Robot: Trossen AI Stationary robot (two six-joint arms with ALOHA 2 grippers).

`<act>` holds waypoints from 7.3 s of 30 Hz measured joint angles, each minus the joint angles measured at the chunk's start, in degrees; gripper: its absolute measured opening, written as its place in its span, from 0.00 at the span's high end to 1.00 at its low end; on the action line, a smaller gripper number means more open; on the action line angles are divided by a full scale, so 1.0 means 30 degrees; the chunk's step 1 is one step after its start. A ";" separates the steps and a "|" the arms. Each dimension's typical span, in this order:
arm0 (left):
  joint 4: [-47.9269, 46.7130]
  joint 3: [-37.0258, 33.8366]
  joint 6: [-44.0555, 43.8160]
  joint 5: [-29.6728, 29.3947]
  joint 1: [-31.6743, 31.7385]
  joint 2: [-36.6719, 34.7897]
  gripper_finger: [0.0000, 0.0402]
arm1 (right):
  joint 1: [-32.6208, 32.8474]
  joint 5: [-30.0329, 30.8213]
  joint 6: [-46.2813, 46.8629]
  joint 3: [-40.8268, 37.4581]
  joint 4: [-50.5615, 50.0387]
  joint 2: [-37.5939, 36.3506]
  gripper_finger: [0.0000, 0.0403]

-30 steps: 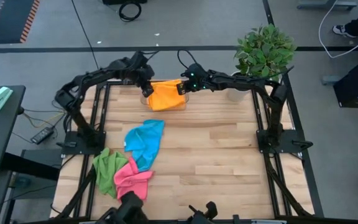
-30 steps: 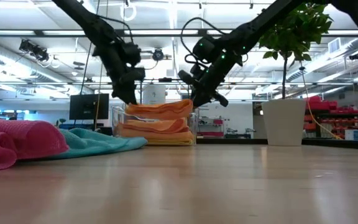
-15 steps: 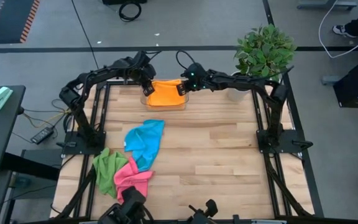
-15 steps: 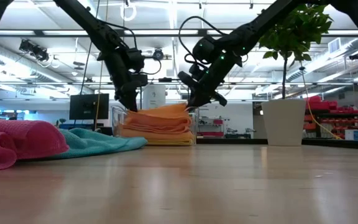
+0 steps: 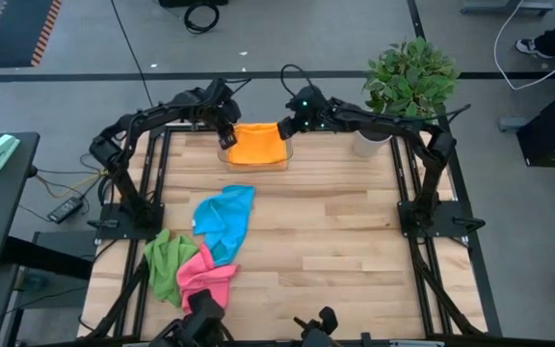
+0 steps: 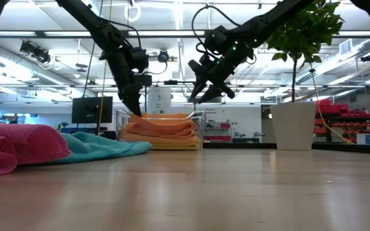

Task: Fold microfiber towels
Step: Put the orange microfiber towel into the transparent bin, then fold the pink microfiber towel

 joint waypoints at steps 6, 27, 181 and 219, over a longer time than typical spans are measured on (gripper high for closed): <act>-0.0327 0.1008 -0.0006 -0.1559 -0.0154 -0.1244 0.76 | 0.0405 0.0030 -0.0033 -0.0136 0.0228 0.0028 0.64; 0.0254 0.0306 -0.4858 0.3436 0.0062 -0.1392 0.98 | 0.0041 -0.0240 -0.1038 0.3148 0.0747 0.5094 1.00; 0.6281 -0.8655 -3.0074 -0.9050 -2.3039 -0.7068 0.97 | 1.5219 0.3844 -0.3272 -0.6883 0.7270 0.0094 0.93; 1.1837 -0.7477 -2.9494 -0.8073 -2.3511 -0.1895 0.58 | 0.7796 0.2183 -0.5070 -0.2410 -0.8442 -0.3802 1.00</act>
